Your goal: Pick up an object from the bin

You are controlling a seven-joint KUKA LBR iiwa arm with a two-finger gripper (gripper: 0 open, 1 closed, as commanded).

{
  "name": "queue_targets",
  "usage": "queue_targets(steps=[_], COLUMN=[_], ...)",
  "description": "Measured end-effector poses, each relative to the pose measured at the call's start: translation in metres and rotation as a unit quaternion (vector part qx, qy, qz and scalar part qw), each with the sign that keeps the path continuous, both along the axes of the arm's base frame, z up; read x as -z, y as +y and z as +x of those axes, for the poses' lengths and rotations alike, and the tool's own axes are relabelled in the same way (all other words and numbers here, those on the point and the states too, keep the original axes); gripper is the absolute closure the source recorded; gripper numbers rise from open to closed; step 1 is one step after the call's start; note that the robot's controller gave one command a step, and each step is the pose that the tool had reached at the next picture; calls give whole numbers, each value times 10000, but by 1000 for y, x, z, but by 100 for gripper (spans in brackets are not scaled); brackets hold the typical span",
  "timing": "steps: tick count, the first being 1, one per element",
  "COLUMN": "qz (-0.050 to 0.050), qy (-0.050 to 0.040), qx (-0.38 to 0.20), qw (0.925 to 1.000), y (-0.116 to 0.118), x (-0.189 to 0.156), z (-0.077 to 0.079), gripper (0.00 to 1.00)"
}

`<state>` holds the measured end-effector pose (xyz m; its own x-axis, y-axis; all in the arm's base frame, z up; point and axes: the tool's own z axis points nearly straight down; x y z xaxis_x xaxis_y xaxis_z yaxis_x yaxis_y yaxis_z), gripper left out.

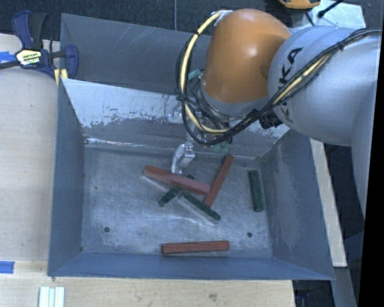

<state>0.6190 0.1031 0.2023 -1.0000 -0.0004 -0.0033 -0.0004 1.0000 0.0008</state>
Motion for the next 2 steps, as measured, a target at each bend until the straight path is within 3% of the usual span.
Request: queue_targets(steps=[1, 2], qz=[11, 11], qy=[-62, -63], qx=[-112, -113], qw=[9999, 9999], y=[-2, -2], x=[125, 125], z=[-10, -10], gripper=[100, 100])
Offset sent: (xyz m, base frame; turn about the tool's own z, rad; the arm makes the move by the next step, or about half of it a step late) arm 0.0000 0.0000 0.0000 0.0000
